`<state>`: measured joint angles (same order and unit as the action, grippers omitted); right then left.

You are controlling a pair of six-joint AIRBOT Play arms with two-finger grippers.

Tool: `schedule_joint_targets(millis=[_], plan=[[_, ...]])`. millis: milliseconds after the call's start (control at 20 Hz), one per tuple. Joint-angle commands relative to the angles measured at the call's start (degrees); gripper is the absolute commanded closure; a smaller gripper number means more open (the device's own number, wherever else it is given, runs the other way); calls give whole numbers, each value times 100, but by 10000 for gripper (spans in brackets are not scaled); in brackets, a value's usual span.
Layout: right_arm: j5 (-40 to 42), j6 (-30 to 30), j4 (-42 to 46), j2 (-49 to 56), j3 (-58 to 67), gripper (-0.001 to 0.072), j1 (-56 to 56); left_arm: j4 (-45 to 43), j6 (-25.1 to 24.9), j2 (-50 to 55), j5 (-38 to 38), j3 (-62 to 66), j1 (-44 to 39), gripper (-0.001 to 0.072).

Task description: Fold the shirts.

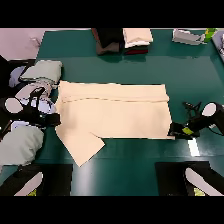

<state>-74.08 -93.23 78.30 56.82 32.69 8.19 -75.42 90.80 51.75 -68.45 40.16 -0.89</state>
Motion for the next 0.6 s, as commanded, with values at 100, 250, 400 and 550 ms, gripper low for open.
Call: schedule_joint_targets(millis=[100, 250, 400, 550], plan=[[439, -35, -76, 273, -146, 423, -472, -59, 72, -70, -94, -68, 0, 340], [463, -35, -70, 308, -72, 693, -621, -188, 144, -70, -525, -70, -2, 340], [385, -33, -66, 308, 219, 693, -621, -210, 181, -72, -850, -275, -2, 337], [404, -33, -66, 308, 481, 693, -621, 70, 219, -72, -824, -793, -2, 199]])
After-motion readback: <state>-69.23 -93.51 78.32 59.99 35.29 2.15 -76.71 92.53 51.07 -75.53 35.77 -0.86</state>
